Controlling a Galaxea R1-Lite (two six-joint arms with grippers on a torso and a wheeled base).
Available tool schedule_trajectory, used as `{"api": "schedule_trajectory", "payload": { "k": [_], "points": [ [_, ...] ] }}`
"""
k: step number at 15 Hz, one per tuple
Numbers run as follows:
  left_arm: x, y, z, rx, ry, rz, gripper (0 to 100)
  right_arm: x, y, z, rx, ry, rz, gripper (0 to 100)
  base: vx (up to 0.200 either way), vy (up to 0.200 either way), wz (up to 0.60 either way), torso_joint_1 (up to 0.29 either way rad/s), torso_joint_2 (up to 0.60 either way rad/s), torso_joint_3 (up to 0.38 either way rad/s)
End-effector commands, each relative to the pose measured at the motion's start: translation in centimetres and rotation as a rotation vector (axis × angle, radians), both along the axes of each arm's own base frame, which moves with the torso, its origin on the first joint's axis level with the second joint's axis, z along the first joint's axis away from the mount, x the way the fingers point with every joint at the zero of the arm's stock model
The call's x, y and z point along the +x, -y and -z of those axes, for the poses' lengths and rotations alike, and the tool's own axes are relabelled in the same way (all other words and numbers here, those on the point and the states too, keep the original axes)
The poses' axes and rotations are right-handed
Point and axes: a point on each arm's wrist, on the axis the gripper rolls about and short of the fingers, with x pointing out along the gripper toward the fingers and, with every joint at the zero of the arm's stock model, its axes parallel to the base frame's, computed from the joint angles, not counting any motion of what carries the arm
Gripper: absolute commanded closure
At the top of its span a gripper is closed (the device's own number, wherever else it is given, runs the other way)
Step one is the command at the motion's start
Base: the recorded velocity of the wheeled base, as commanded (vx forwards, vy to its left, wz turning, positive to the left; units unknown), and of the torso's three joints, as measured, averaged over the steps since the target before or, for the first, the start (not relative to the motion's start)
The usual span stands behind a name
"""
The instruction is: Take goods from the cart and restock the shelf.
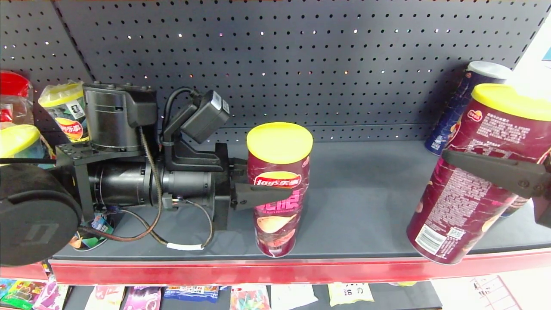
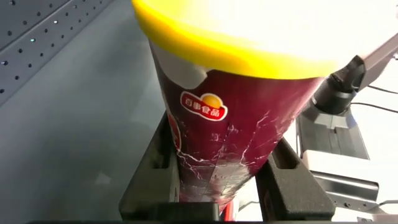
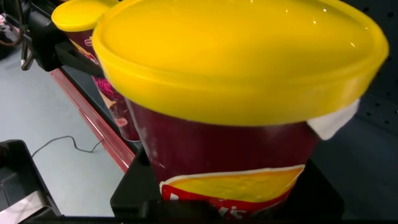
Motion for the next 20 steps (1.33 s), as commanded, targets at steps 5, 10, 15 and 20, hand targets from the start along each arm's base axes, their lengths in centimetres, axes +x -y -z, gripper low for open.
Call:
{"api": "schedule_trajectory", "payload": {
  "k": [5, 10, 15, 20],
  "points": [
    [-0.1, -0.1, 0.2, 0.002, -0.015, 0.001, 100, 0.0, 0.0, 0.0, -0.001, 0.0, -0.001, 100, 0.0, 0.0, 0.0, 0.0, 0.0, 0.0],
    [-0.5, -0.3, 0.4, -0.002, -0.008, 0.001, 100, 0.6, -0.3, 0.0, -0.007, -0.008, -0.006, 100, 0.0, 0.0, 0.0, 0.0, 0.0, 0.0],
    [-1.1, -0.7, 1.3, -0.019, -0.01, -0.006, 0, 2.6, -1.1, -0.5, -0.014, -0.021, -0.006, 100, 0.0, 0.0, 0.0, 0.0, 0.0, 0.0],
    [-2.8, -2.7, 1.7, -0.013, -0.036, -0.041, 0, 7.5, -3.9, -1.3, -0.02, -0.025, -0.035, 100, 0.0, 0.0, 0.0, 0.0, 0.0, 0.0]
  ]
}}
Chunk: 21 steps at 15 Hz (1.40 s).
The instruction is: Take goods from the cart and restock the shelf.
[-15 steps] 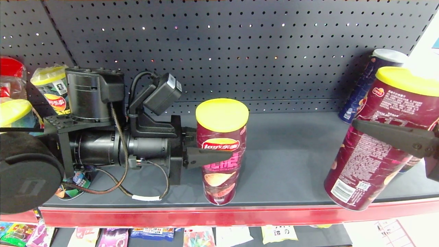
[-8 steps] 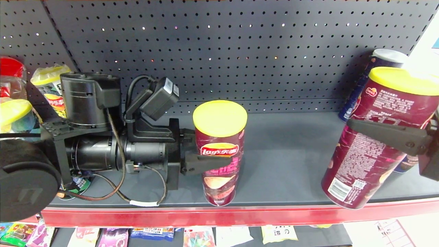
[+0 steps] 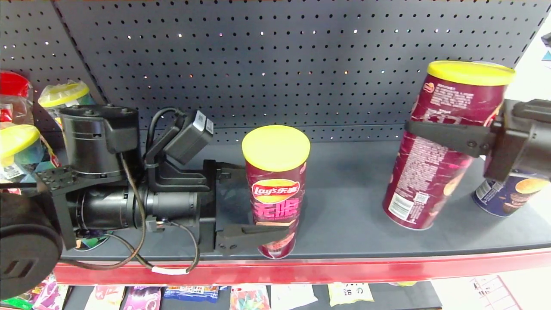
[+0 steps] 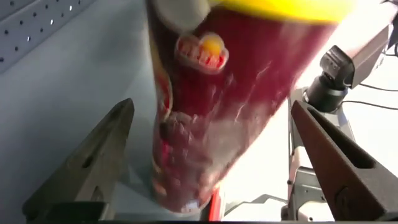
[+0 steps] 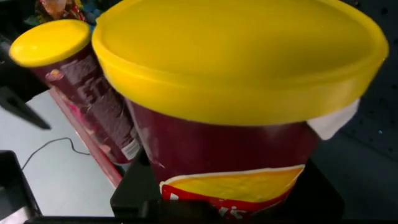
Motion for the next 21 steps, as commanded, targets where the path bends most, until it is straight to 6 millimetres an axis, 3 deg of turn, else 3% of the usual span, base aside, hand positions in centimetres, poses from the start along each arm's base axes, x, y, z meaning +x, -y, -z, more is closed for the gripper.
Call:
{"api": "schedule_trajectory", "payload": {
  "k": [1, 4, 10, 13, 16, 21],
  "points": [
    [-1.7, -1.8, 0.5, 0.007, -0.019, -0.026, 0, 4.0, -2.2, 0.5, -0.01, -0.021, -0.021, 100, 0.0, 0.0, 0.0, 0.0, 0.0, 0.0],
    [-4.6, -4.2, 1.7, 0.019, -0.046, -0.059, 0, 7.5, -5.0, 1.2, 0.002, 0.001, -0.058, 100, 0.0, 0.0, 0.0, 0.0, 0.0, 0.0],
    [-8.8, -7.5, 2.5, -0.013, -0.106, -0.211, 0, 11.6, -9.3, 3.0, 0.005, 0.0, -0.115, 100, 0.0, 0.0, 0.0, 0.0, 0.0, 0.0],
    [-10.2, -8.3, 2.7, -0.043, -0.13, -0.232, 0, 12.5, -10.7, 3.4, 0.006, 0.0, -0.137, 100, 0.0, 0.0, 0.0, 0.0, 0.0, 0.0],
    [-10.5, -8.6, 2.7, -0.052, -0.14, -0.293, 0, 13.4, -11.4, 3.7, 0.006, 0.0, -0.141, 100, 0.0, 0.0, 0.0, 0.0, 0.0, 0.0],
    [-10.9, -8.8, 2.8, -0.055, -0.141, -0.296, 0, 13.2, -12.5, 4.1, 0.004, -0.005, -0.168, 100, 0.0, 0.0, 0.0, 0.0, 0.0, 0.0]
  ]
}}
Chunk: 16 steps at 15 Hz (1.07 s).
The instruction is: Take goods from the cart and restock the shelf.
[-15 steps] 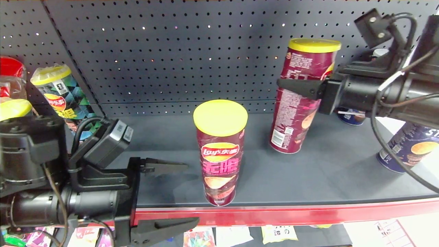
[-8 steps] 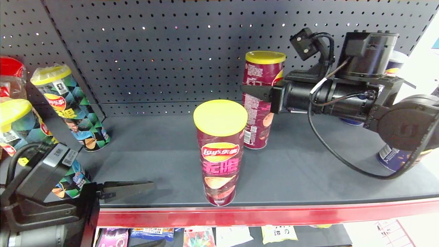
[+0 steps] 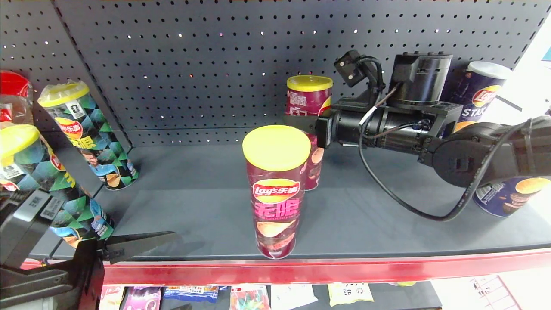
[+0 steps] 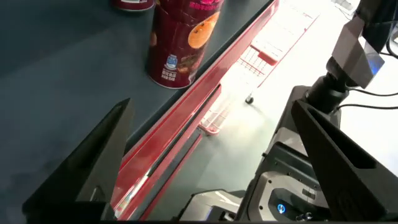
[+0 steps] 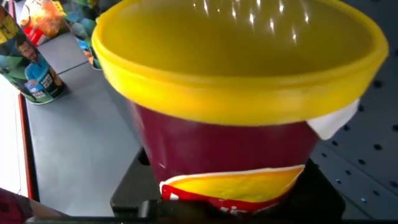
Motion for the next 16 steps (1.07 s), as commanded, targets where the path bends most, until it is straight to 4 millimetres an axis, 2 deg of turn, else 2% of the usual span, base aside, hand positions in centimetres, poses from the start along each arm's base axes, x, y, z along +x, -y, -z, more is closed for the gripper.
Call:
{"api": "schedule_trajectory", "payload": {
  "k": [1, 5, 11, 12, 16],
  "points": [
    [-0.07, -0.03, -0.03, -0.002, 0.003, 0.0, 0, 0.0, -0.35, 0.23, -0.003, -0.004, -0.009, 100, 0.0, 0.0, 0.0, 0.0, 0.0, 0.0],
    [-0.08, -0.04, -0.09, -0.003, 0.006, 0.0, 0, 0.82, -0.88, -0.19, 0.011, 0.015, -0.009, 100, 0.0, 0.0, 0.0, 0.0, 0.0, 0.0],
    [-0.07, -0.03, -0.13, -0.003, 0.009, 0.002, 0, 0.95, -1.11, 0.3, 0.007, 0.002, -0.014, 100, 0.0, 0.0, 0.0, 0.0, 0.0, 0.0],
    [-0.08, -0.04, -0.09, -0.002, 0.007, 0.002, 0, 0.88, -1.21, 0.35, 0.012, -0.008, -0.017, 0, 0.0, 0.0, 0.0, 0.0, 0.0, 0.0],
    [0.0, 0.0, -0.08, -0.001, 0.004, 0.002, 0, 0.0, -1.12, -0.25, 0.028, -0.016, -0.022, 0, 0.0, 0.0, 0.0, 0.0, 0.0, 0.0]
  ]
}}
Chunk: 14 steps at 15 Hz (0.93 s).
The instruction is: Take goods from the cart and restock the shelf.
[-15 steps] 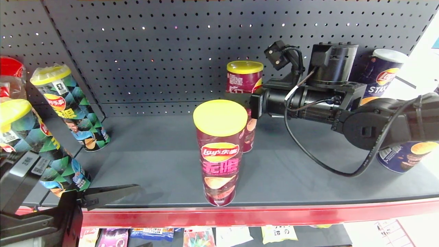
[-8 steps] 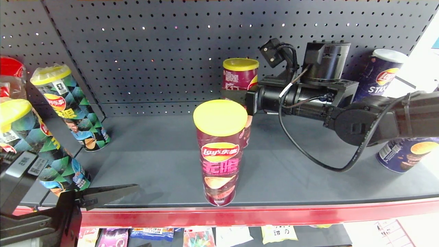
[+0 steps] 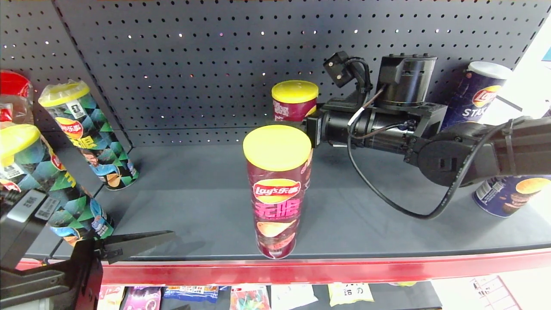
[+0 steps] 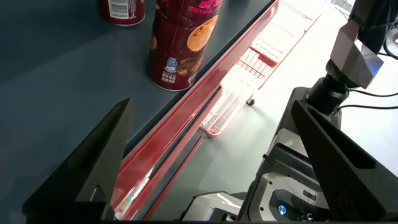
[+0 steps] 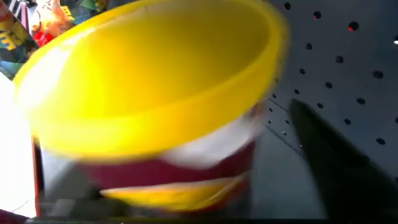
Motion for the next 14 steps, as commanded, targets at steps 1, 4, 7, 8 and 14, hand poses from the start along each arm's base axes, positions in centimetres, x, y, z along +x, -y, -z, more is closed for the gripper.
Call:
{"api": "schedule_trajectory", "payload": {
  "k": [1, 4, 7, 8, 14],
  "points": [
    [0.2, 0.1, 0.0, 0.003, -0.006, -0.001, 0, -1.3, 0.6, -0.3, -0.003, -0.005, -0.004, 0, 0.0, 0.0, 0.0, 0.0, 0.0, 0.0],
    [0.4, 0.2, 0.0, 0.004, -0.008, -0.001, 0, -2.7, 2.1, 0.4, -0.027, -0.041, 0.027, 0, 0.0, 0.0, 0.0, 0.0, 0.0, 0.0],
    [0.4, 0.2, -0.1, 0.003, -0.005, -0.004, 0, -4.4, 3.3, 0.3, -0.032, -0.049, 0.036, 0, 0.0, 0.0, 0.0, 0.0, 0.0, 0.0],
    [0.5, 0.2, -0.1, 0.005, -0.007, -0.011, 0, -4.9, 3.6, 0.4, -0.036, -0.056, 0.036, 0, 0.0, 0.0, 0.0, 0.0, 0.0, 0.0],
    [1.6, 0.4, 0.4, 0.087, 0.031, -0.122, 0, -9.8, 7.4, 0.4, -0.056, -0.058, 0.201, 0, 0.0, 0.0, 0.0, 0.0, 0.0, 0.0]
  ]
}}
